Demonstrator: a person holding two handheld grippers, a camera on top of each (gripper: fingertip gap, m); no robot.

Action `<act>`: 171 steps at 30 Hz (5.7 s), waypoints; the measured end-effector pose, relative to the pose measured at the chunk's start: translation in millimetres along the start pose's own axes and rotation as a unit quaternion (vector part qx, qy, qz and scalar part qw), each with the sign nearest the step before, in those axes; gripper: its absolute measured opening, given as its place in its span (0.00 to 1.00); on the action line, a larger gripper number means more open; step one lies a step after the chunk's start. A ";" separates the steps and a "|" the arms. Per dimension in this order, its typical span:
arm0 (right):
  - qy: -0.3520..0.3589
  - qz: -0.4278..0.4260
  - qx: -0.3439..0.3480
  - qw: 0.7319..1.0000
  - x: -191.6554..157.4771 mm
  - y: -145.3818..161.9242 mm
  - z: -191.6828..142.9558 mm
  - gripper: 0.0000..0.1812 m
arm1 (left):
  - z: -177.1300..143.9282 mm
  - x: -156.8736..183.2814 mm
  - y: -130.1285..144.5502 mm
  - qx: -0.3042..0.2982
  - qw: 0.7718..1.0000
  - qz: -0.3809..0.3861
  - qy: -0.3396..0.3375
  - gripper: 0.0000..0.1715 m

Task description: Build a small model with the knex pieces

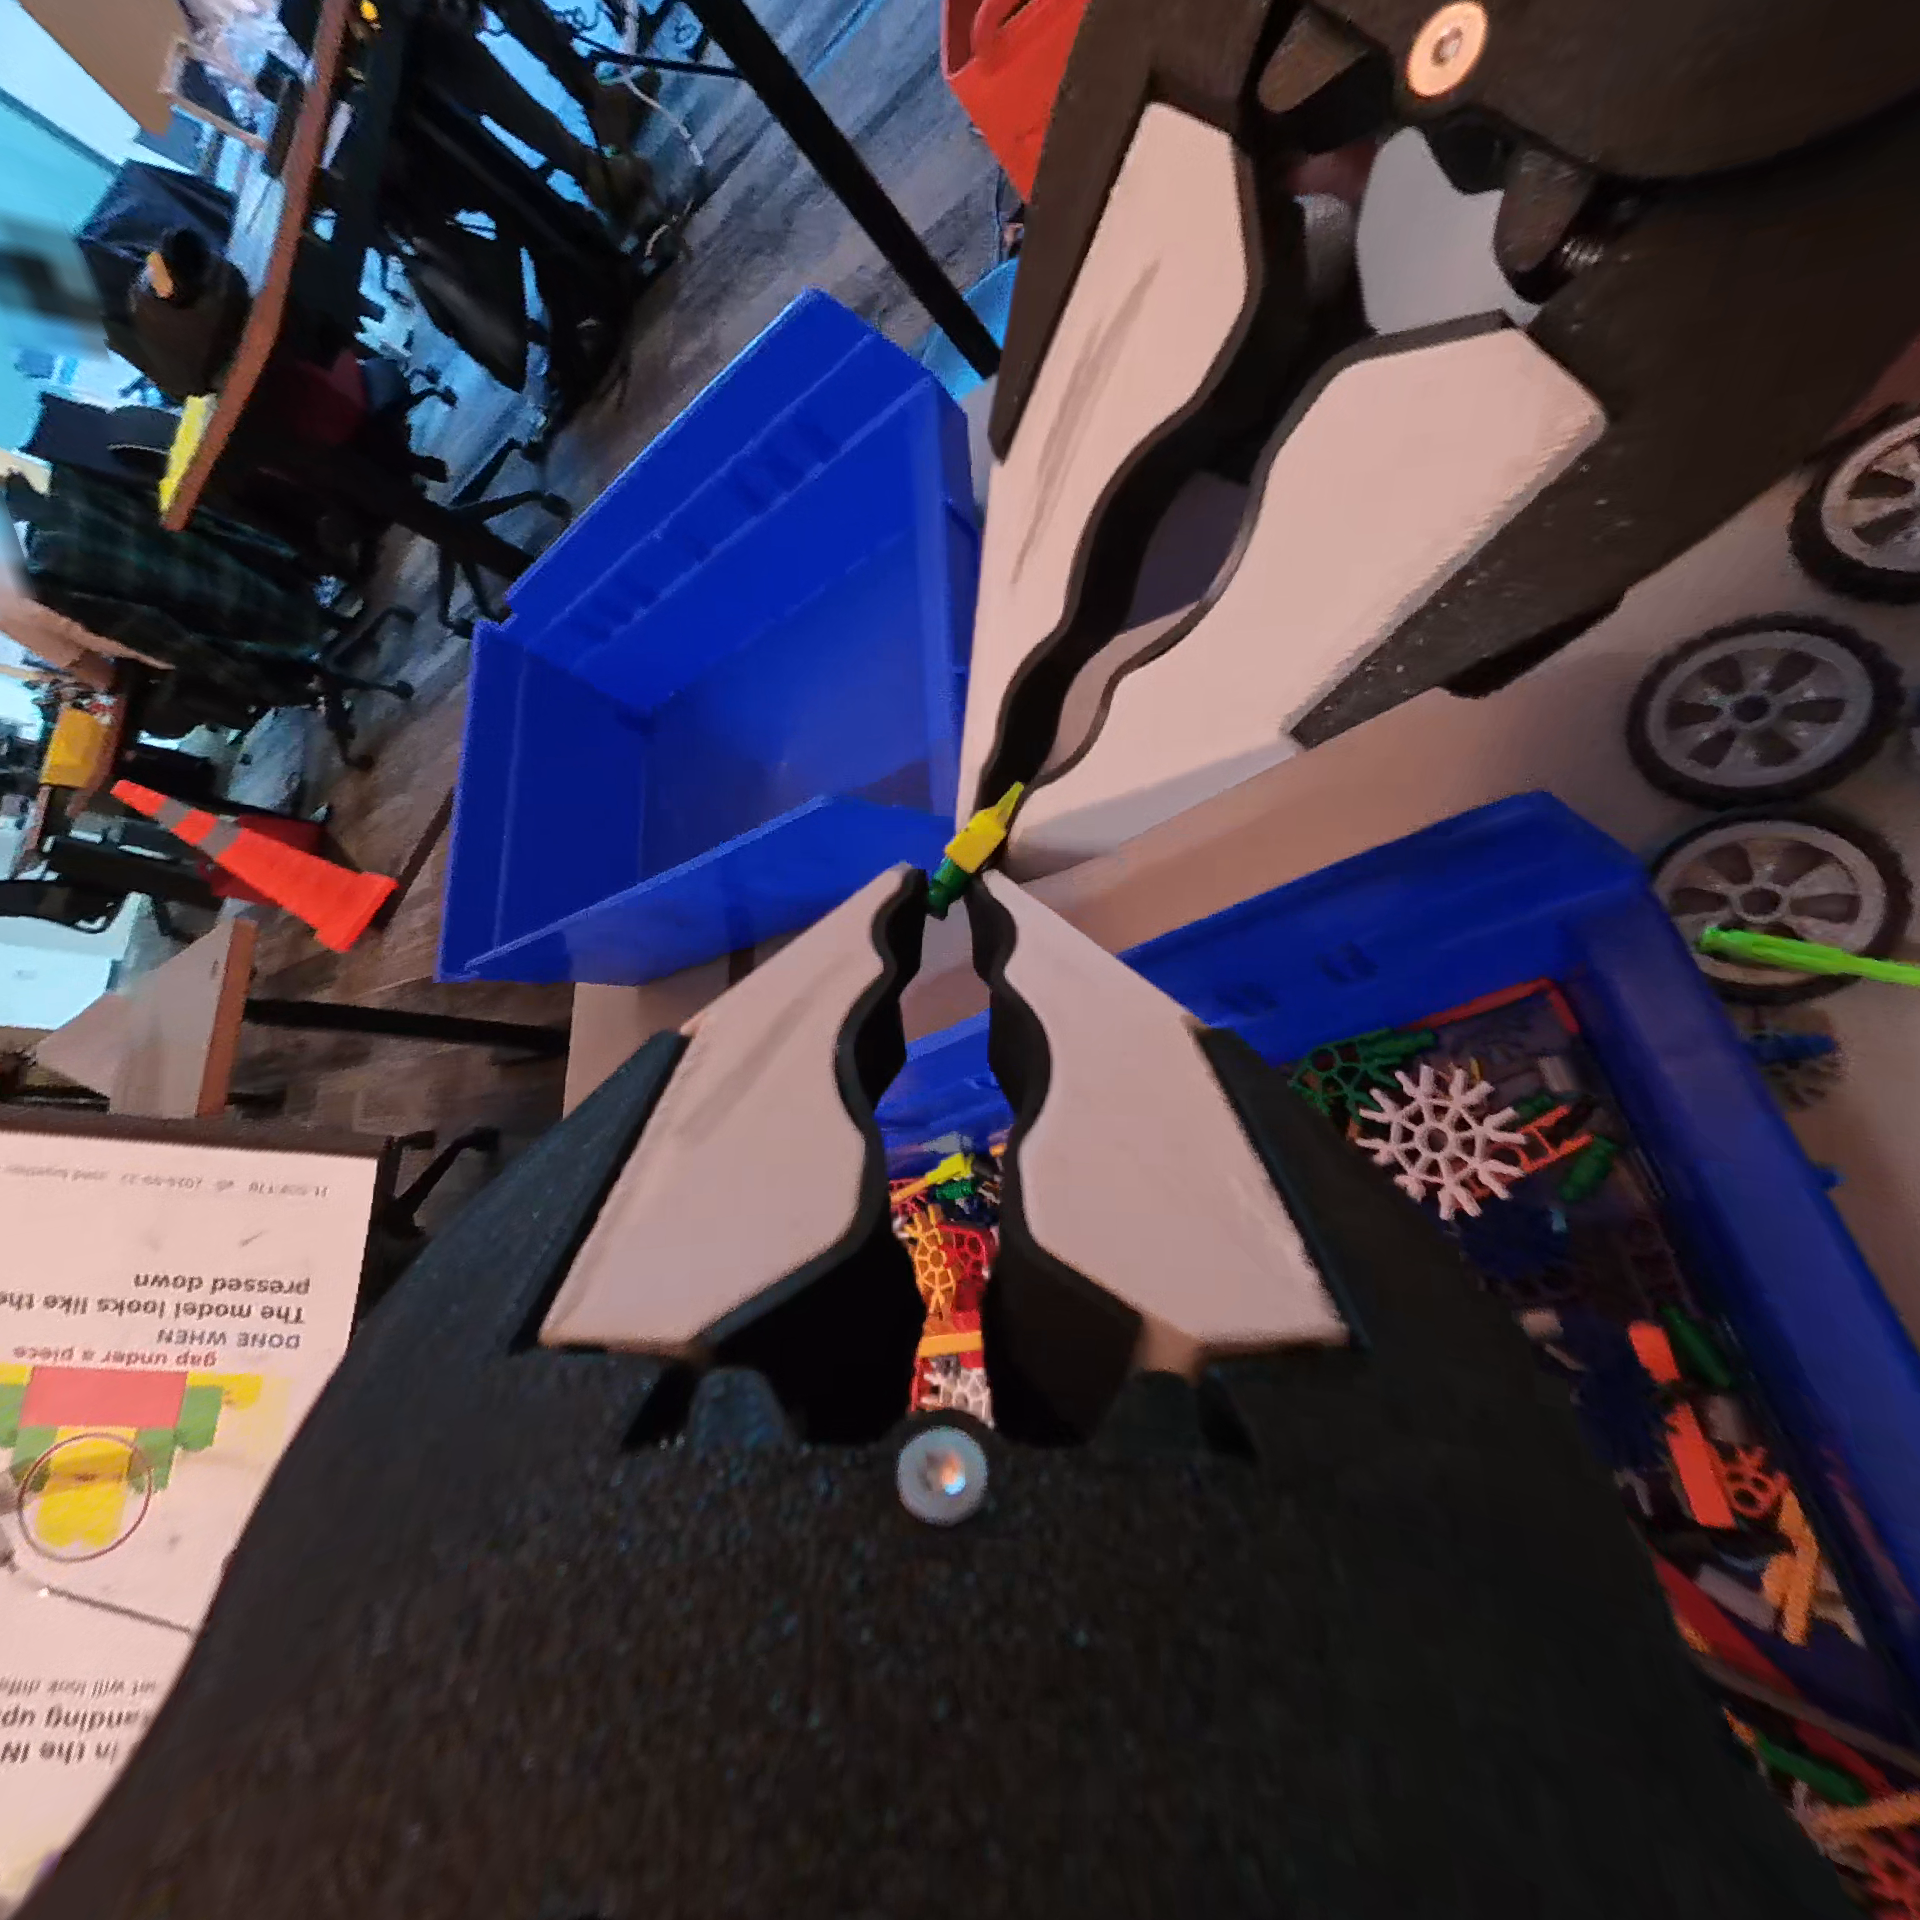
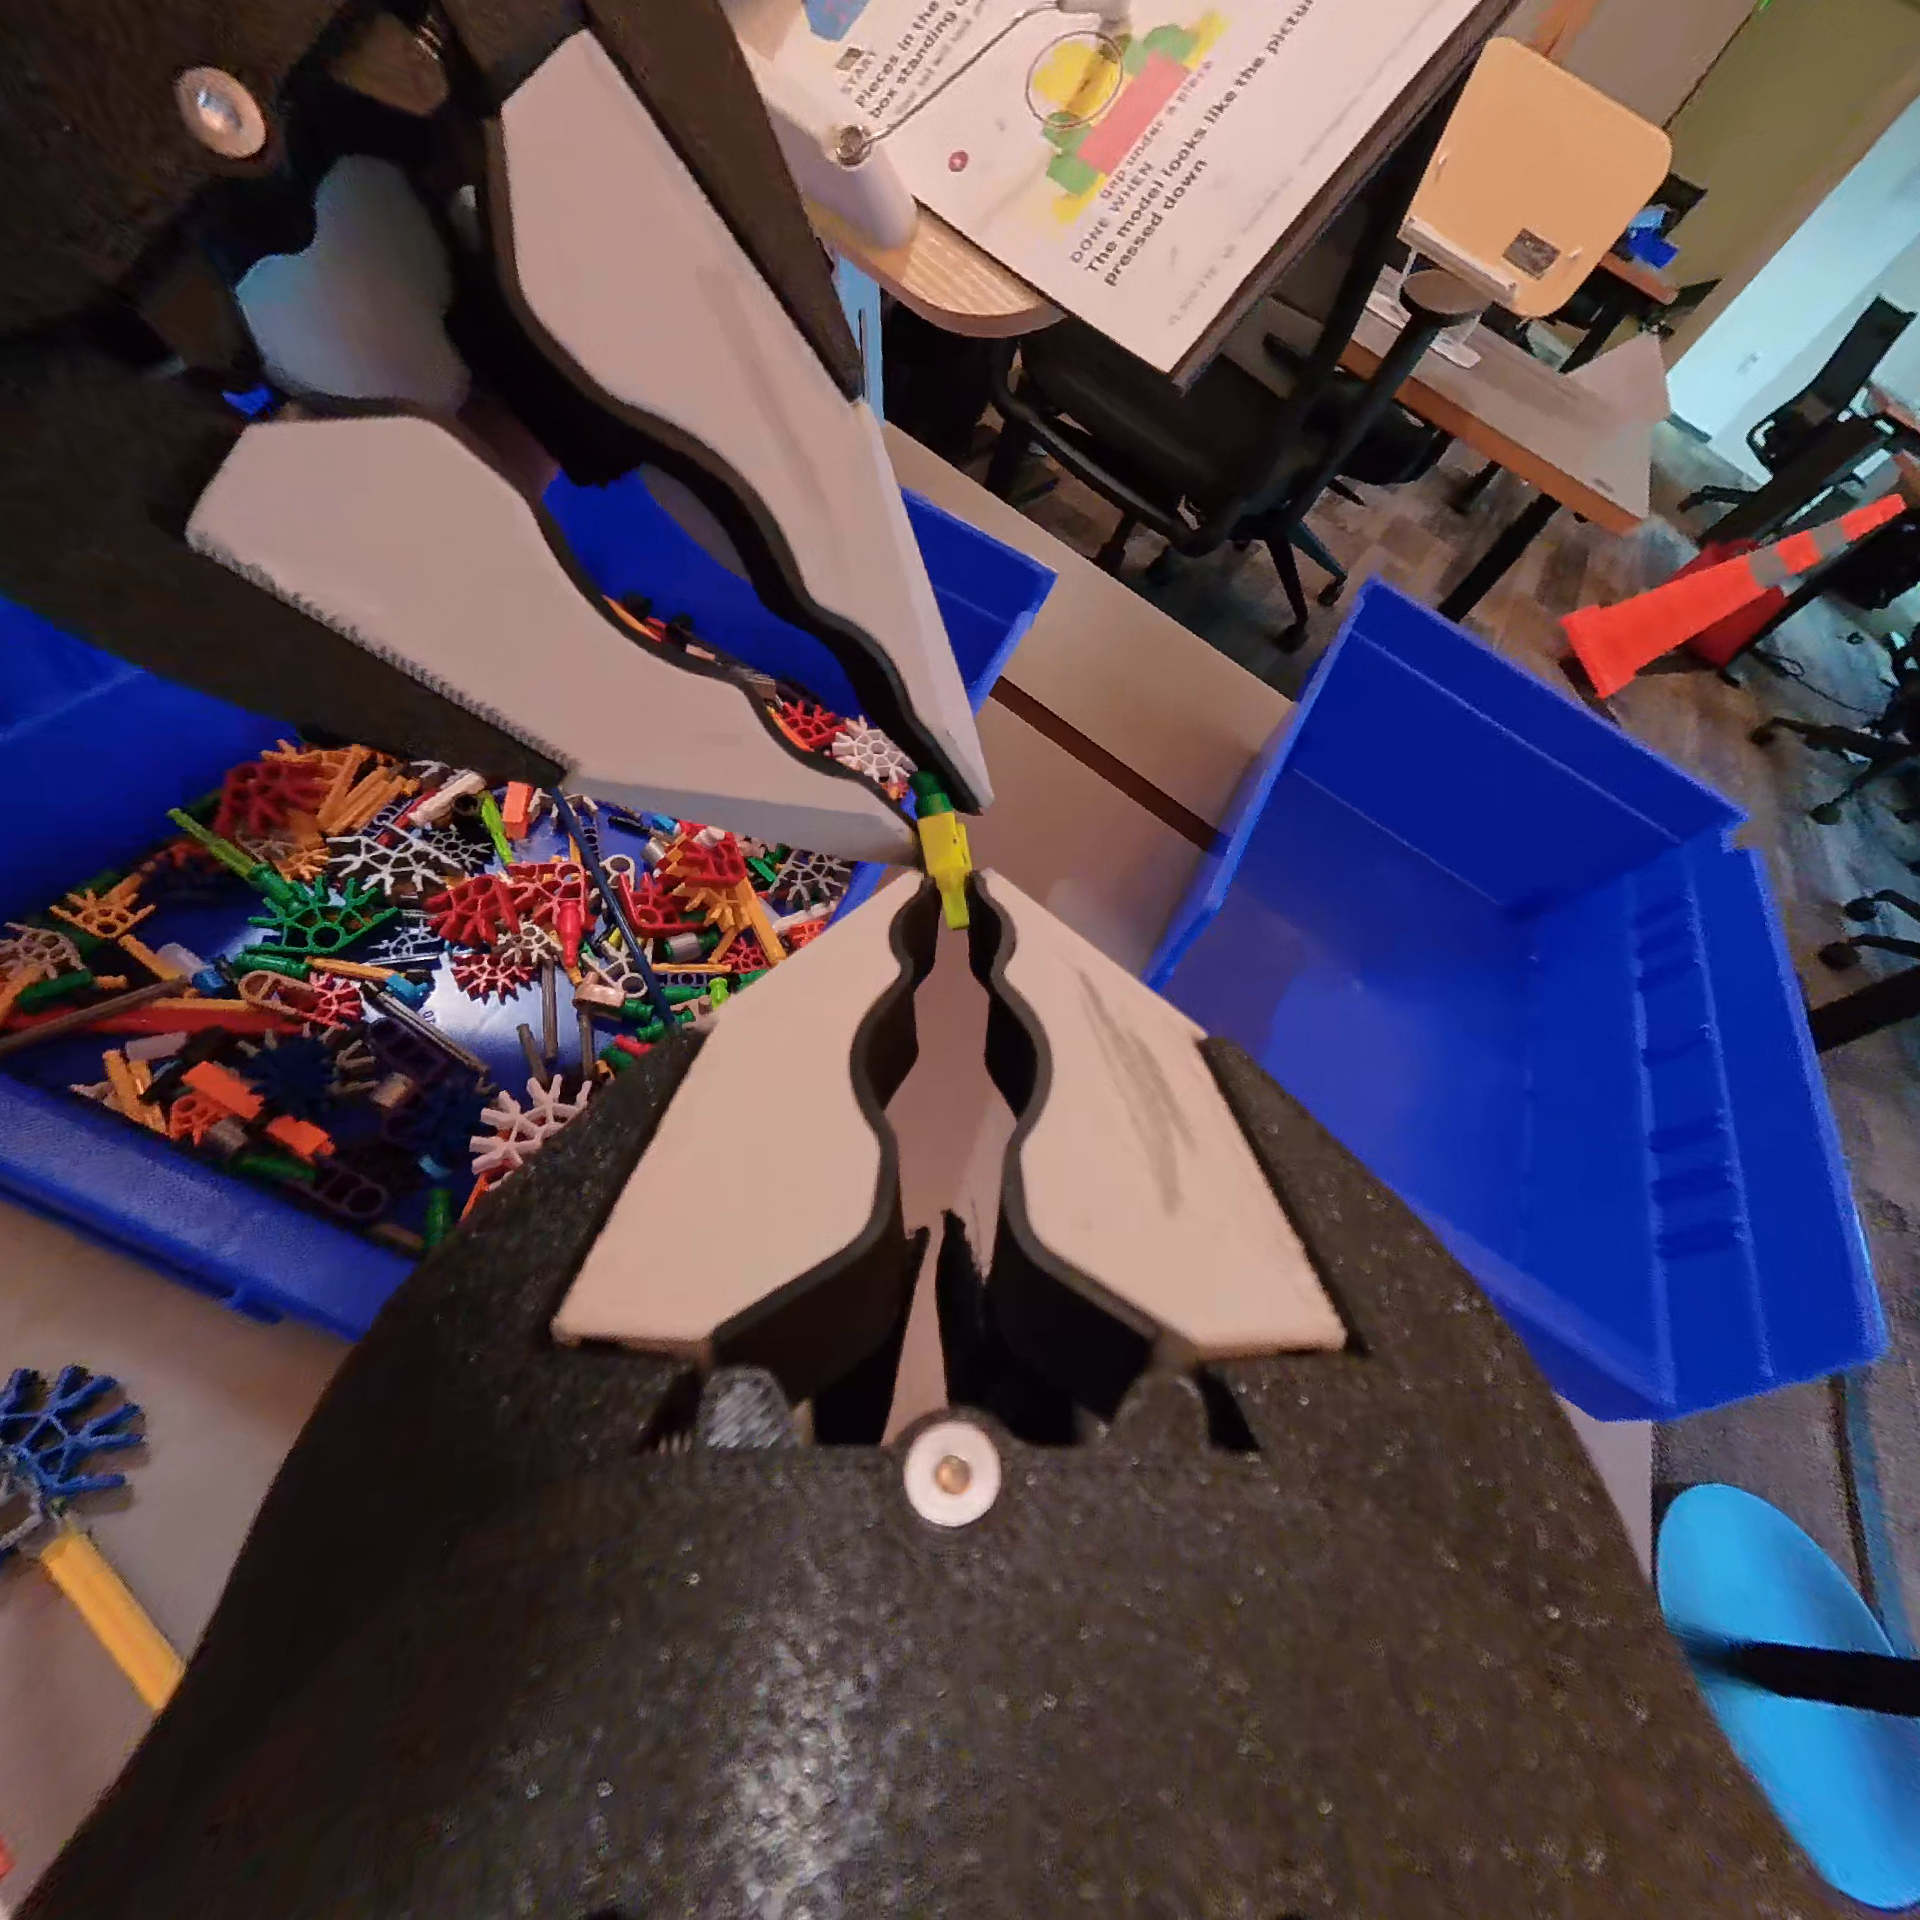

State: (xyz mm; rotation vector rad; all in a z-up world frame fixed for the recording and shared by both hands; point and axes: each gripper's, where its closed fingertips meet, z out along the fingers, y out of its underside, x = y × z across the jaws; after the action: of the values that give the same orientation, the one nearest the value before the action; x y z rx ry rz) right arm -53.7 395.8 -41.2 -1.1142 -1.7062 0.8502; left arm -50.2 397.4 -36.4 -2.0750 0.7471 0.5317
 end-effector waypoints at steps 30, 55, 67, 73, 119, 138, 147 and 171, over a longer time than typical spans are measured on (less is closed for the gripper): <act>-0.207 -0.035 0.053 0.976 -73.7 -34.2 -1.7 0.01 | -73.9 21.1 20.3 0.131 0.985 -0.090 0.067 0.05; -0.226 -0.056 0.040 0.972 -86.9 -22.9 4.1 0.02 | -75.9 31.7 28.3 0.125 0.982 -0.080 0.113 0.04; -0.231 -0.054 0.045 0.970 -88.1 -23.0 3.5 0.02 | -76.0 34.8 30.8 0.125 0.979 -0.090 0.132 0.04; -0.229 -0.046 0.048 0.971 -85.3 -23.0 3.2 0.02 | -75.3 34.0 28.1 0.131 0.981 -0.081 0.122 0.03; -0.170 -0.019 0.024 0.985 -73.5 -15.4 17.6 0.01 | -56.1 28.1 36.0 0.062 0.995 -0.058 0.048 0.04; -0.141 0.041 0.010 0.989 -62.1 -16.1 26.0 0.00 | -47.2 14.9 37.6 0.008 0.997 -0.054 -0.055 0.03; -0.128 0.057 0.009 0.990 -59.9 -18.1 29.0 0.00 | -47.3 10.7 39.6 -0.026 0.992 -0.037 -0.122 0.03; -0.160 0.030 -0.041 0.986 -71.8 -13.7 31.9 0.00 | -54.1 13.7 45.5 -0.056 0.988 -0.100 -0.103 0.03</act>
State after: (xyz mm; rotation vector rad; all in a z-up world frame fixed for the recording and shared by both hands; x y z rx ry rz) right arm -74.1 321.8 -62.9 -1.1348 -1.9942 1.0478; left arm -65.5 327.2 -41.0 -2.1288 0.3912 0.6751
